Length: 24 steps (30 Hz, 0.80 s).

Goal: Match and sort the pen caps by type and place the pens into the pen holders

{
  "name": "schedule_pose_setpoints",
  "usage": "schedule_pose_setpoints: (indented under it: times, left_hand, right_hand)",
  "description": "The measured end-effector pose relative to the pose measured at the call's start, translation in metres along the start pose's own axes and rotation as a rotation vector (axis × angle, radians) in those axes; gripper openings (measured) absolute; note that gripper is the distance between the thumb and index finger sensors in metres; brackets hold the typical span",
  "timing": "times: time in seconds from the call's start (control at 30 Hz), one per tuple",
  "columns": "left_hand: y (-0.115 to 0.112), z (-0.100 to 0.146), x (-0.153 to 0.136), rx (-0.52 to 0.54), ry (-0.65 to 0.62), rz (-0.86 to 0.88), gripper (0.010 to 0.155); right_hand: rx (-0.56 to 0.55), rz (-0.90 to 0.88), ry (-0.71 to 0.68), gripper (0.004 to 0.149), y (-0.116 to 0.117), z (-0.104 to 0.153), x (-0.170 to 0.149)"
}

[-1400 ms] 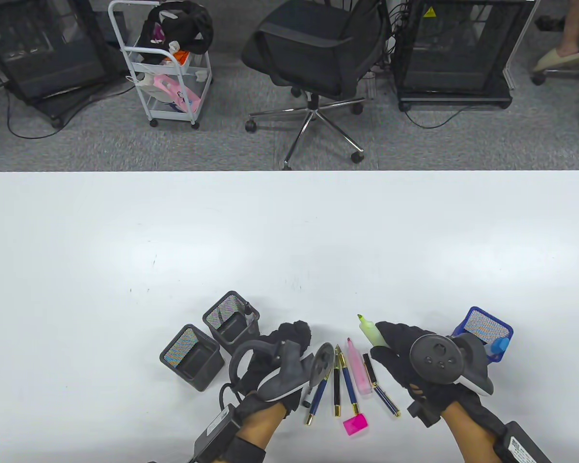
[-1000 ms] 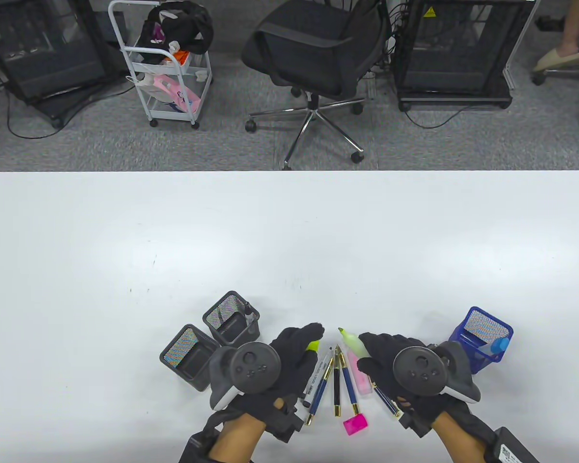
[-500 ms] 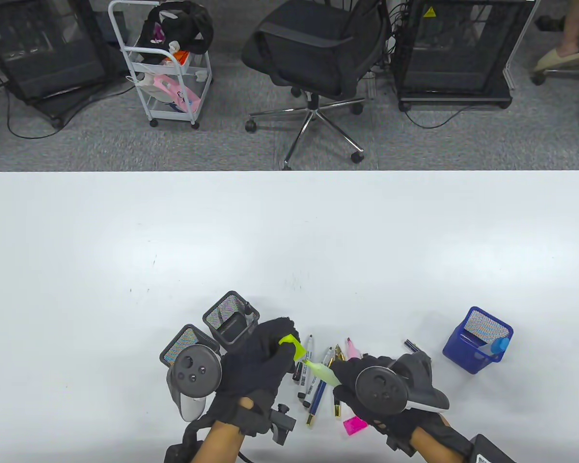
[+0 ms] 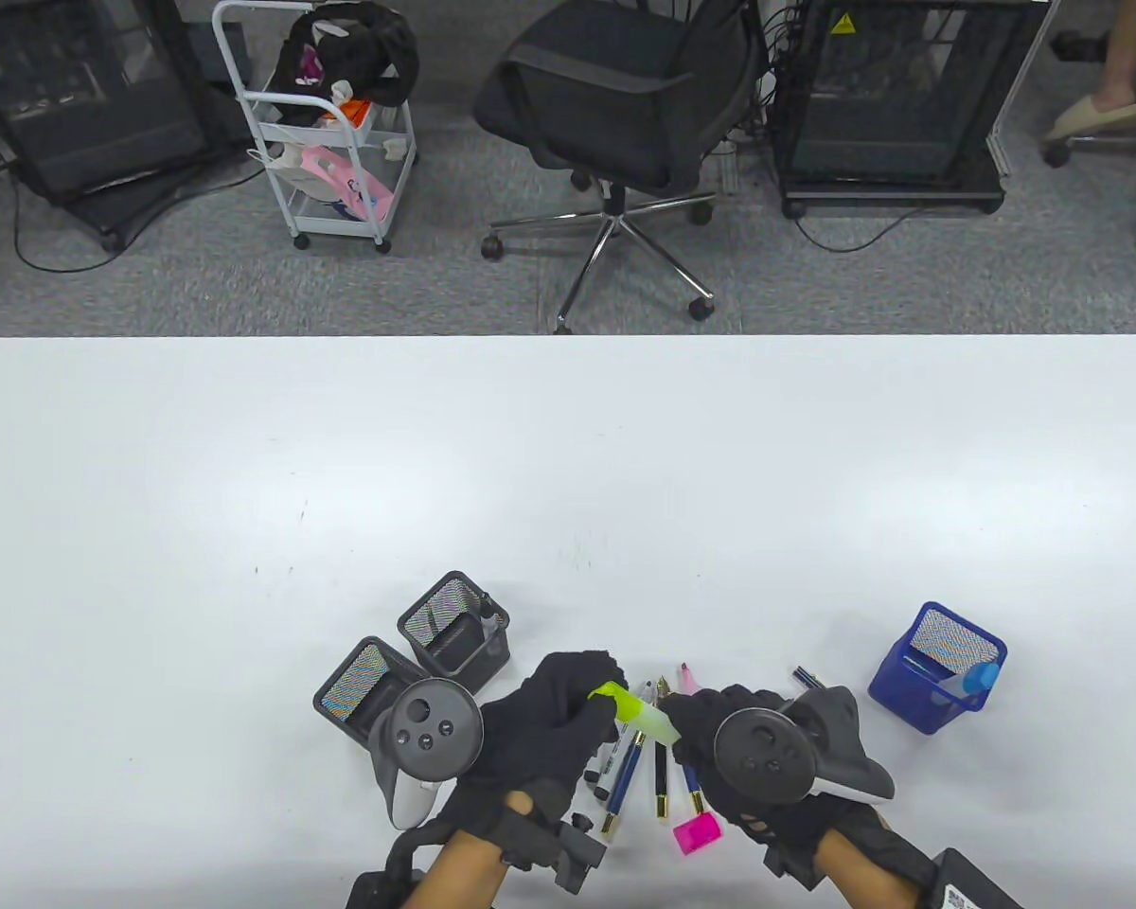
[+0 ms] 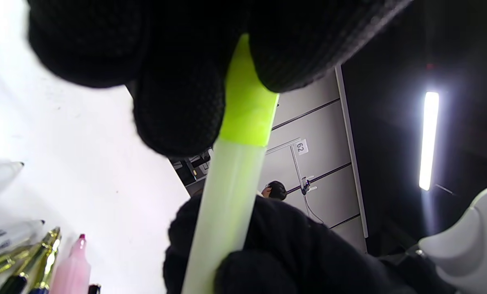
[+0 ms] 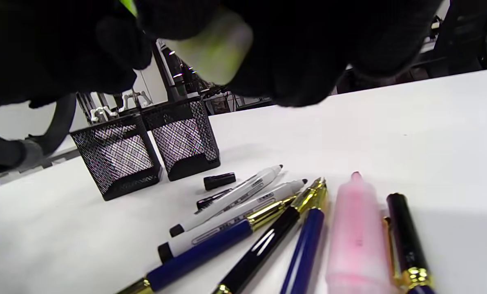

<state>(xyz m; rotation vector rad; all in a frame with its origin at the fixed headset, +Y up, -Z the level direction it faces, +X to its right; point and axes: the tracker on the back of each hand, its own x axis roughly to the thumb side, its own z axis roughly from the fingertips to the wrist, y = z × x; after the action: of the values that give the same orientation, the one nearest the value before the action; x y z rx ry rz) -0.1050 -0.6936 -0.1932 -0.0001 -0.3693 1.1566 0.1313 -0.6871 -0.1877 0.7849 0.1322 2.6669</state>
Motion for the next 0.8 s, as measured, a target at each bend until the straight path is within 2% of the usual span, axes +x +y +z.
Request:
schedule_pose_setpoints:
  times: [0.17, 0.27, 0.33, 0.37, 0.4, 0.43, 0.57, 0.63, 0.8]
  left_hand:
    - [0.001, 0.001, 0.011, 0.022, 0.002, -0.095, 0.041]
    - [-0.001, 0.002, 0.01, 0.055, -0.018, -0.112, 0.042]
    - [-0.003, 0.001, 0.004, 0.043, -0.014, -0.081, 0.042]
    - [-0.006, 0.002, 0.002, 0.043, -0.013, -0.091, 0.042]
    - [-0.007, 0.001, 0.0, 0.054, -0.015, -0.1, 0.042]
    - [-0.009, 0.0, 0.001, 0.042, -0.002, -0.101, 0.043]
    - [-0.022, 0.001, 0.009, 0.012, -0.011, -0.241, 0.046]
    - [-0.026, 0.001, 0.015, 0.035, -0.016, -0.274, 0.047]
    - [-0.024, 0.002, 0.014, 0.059, 0.038, -0.219, 0.048]
  right_hand:
    - [-0.101, 0.022, 0.004, 0.053, -0.001, -0.001, 0.003]
    - [-0.057, 0.031, -0.004, 0.053, 0.001, -0.002, 0.004]
    - [-0.104, 0.116, 0.001, 0.052, 0.002, -0.003, 0.004]
    - [-0.053, 0.151, 0.018, 0.052, 0.002, -0.003, 0.004]
    - [-0.072, 0.169, 0.02, 0.052, 0.002, -0.002, 0.005]
    - [-0.136, 0.178, 0.019, 0.053, 0.0, -0.001, 0.006]
    - [-0.303, 0.207, -0.002, 0.068, -0.01, 0.003, 0.023]
    - [-0.367, 0.223, -0.028, 0.076, -0.012, 0.004, 0.035]
    - [-0.394, 0.306, -0.061, 0.082, -0.008, 0.003, 0.05]
